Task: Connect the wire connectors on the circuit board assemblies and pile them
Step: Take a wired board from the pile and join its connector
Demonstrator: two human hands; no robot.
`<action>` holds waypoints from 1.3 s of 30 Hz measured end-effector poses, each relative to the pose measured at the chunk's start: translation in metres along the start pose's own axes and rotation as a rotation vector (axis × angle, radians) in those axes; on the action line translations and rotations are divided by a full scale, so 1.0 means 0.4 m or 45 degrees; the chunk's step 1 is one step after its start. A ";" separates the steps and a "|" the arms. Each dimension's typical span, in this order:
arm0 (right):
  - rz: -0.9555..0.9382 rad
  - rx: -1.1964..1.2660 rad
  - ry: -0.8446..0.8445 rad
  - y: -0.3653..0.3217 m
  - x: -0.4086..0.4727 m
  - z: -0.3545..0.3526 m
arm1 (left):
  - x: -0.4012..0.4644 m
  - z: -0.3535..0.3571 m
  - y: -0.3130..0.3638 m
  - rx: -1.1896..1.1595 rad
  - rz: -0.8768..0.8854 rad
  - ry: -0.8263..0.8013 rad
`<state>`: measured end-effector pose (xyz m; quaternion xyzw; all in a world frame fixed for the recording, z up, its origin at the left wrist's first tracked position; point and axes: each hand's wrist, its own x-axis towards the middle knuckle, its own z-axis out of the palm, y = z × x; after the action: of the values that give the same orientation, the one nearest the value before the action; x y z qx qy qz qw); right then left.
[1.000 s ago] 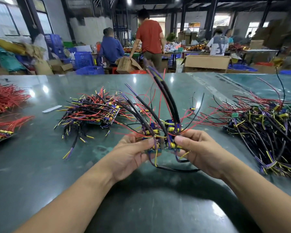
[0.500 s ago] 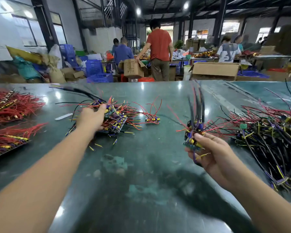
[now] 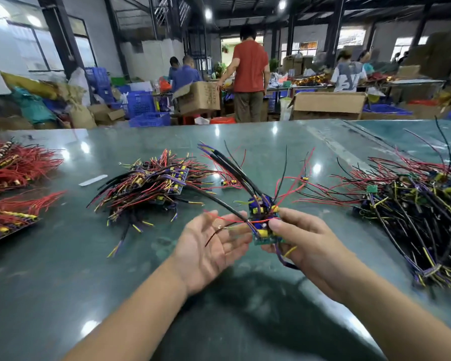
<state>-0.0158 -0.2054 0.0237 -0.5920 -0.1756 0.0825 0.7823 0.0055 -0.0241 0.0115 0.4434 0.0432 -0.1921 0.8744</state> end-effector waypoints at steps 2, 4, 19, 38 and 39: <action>0.004 0.044 0.048 0.006 0.005 -0.002 | -0.004 -0.023 0.005 -0.070 -0.005 -0.110; -0.001 0.134 0.101 0.011 0.010 -0.002 | -0.004 -0.038 0.013 -0.149 -0.011 -0.208; 0.205 -0.552 -0.258 -0.025 0.001 -0.051 | -0.035 -0.064 0.013 0.696 0.225 -0.347; 0.200 -0.679 -0.004 -0.004 0.020 -0.023 | -0.027 -0.007 -0.013 1.026 0.651 -0.135; 0.198 -0.682 -0.016 -0.003 0.018 -0.023 | -0.029 -0.009 -0.008 1.049 0.651 -0.152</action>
<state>-0.0057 -0.2116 0.0241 -0.7887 -0.1500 0.0965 0.5883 -0.0062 -0.0194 0.0097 0.7373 -0.1970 0.0024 0.6462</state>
